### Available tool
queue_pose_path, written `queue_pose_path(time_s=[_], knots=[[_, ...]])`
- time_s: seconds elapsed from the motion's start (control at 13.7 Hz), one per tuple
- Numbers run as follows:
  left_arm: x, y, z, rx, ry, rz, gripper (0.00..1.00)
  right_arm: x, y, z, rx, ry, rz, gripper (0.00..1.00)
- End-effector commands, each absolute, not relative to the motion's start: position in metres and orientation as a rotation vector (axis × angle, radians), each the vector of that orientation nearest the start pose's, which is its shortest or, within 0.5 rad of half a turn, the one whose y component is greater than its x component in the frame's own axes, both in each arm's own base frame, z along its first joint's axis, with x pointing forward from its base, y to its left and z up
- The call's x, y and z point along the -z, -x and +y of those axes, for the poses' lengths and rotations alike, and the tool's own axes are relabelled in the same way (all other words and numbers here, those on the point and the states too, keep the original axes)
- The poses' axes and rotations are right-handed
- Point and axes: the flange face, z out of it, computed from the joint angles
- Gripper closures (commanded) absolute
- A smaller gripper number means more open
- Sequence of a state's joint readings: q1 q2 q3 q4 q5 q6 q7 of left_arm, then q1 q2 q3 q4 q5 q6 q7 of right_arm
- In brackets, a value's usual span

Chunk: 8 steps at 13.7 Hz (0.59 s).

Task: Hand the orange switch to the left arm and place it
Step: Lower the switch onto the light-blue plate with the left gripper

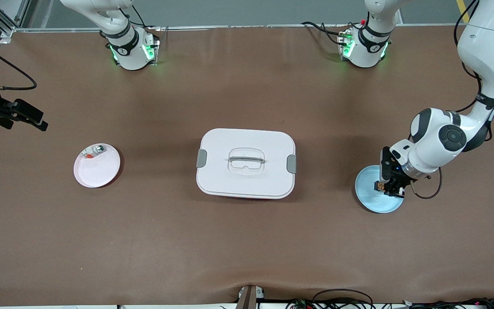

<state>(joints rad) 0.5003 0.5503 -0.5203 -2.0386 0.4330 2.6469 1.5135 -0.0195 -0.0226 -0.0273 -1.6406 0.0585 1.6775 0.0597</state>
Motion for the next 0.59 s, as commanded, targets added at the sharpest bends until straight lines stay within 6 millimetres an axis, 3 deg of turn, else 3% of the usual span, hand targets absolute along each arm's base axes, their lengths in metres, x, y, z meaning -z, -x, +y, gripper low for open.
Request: queue_pose_path(time_s=[0.0,0.44,0.51], knots=[[-0.214,-0.612,-0.013,0.215,1.807,2.423,1.0,-0.621,-0.555,-0.029,0.107,3.09,0.185,0.0],[-0.2,-0.611,-0.012,0.221,1.791,2.432,0.93,-0.624,-0.554,-0.046,0.118,3.081,0.232,0.0],[-0.2,-0.612,-0.012,0.222,1.791,2.431,0.42,-0.624,-0.553,-0.048,0.118,3.081,0.237,0.0]])
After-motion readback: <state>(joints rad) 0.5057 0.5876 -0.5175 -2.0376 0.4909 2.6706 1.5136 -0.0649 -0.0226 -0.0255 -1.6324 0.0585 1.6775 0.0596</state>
